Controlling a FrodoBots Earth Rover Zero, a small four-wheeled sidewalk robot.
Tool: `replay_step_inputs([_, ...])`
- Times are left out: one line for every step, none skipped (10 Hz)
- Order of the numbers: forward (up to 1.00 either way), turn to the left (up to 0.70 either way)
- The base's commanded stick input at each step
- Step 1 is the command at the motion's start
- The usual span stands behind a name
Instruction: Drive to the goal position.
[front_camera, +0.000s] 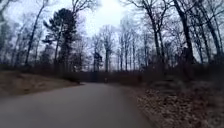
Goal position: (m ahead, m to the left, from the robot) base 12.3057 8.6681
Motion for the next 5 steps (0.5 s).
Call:
replay_step_inputs([1.00,0.00])
replay_step_inputs([1.00,0.00])
replay_step_inputs([1.00,0.00])
replay_step_inputs([1.00,0.00])
replay_step_inputs([1.00,0.00])
